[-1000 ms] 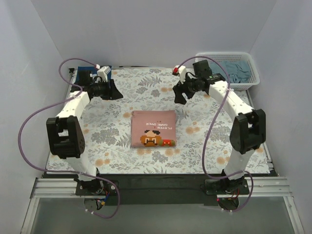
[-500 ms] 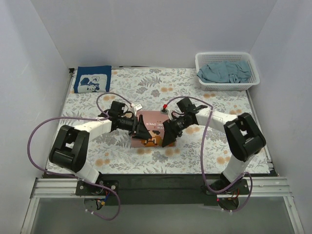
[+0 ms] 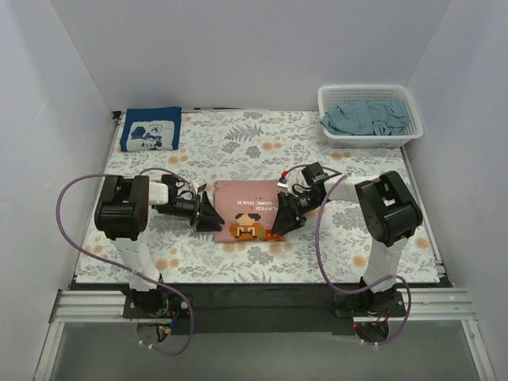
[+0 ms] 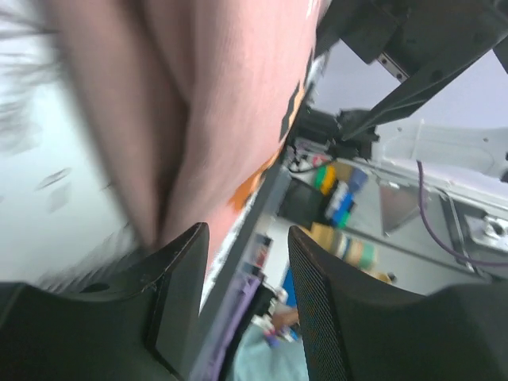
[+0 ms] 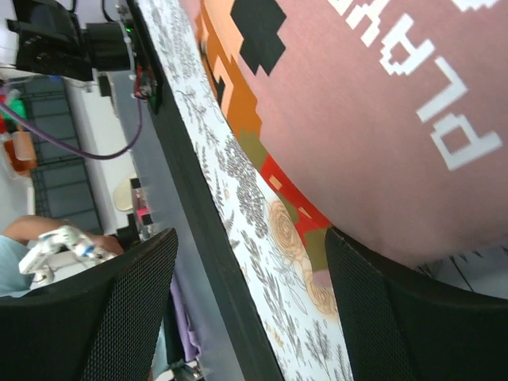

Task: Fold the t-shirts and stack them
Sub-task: Fold the tshirt, then neatly place the folded tshirt to the corner

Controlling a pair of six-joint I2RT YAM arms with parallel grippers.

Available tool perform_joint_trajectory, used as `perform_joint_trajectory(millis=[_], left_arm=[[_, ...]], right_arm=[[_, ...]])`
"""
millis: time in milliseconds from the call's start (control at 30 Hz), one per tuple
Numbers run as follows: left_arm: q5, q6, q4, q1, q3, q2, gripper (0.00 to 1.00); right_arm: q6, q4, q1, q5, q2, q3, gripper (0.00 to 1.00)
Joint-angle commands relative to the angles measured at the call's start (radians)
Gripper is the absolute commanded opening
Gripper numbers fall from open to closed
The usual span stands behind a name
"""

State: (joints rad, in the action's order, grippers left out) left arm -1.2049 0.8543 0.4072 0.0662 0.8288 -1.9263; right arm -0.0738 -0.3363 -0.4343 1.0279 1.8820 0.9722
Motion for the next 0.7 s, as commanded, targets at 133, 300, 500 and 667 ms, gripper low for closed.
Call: perform_joint_trajectory(millis=[133, 300, 500, 667], left_arm=[[0.135, -0.302, 0.217, -0.137, 0.099, 0.343, 0.45], [0.284, -0.187, 0.137, -0.261, 0.113, 0.518, 0.57], [0.346, -0.118, 0.215, -0.325, 0.115, 0.517, 0.60], [0.334, -0.051, 0.211, -0.350, 0.090, 0.449, 0.60]], right_arm=[[0.158, -0.154, -0.003, -0.198, -0.132, 0.226, 0.77], [0.288, -0.172, -0.202, -0.426, -0.173, 0.327, 0.74], [0.439, -0.072, -0.496, -0.784, -0.158, 0.344, 0.66], [0.476, -0.052, -0.619, -0.939, -0.034, 0.437, 0.62]])
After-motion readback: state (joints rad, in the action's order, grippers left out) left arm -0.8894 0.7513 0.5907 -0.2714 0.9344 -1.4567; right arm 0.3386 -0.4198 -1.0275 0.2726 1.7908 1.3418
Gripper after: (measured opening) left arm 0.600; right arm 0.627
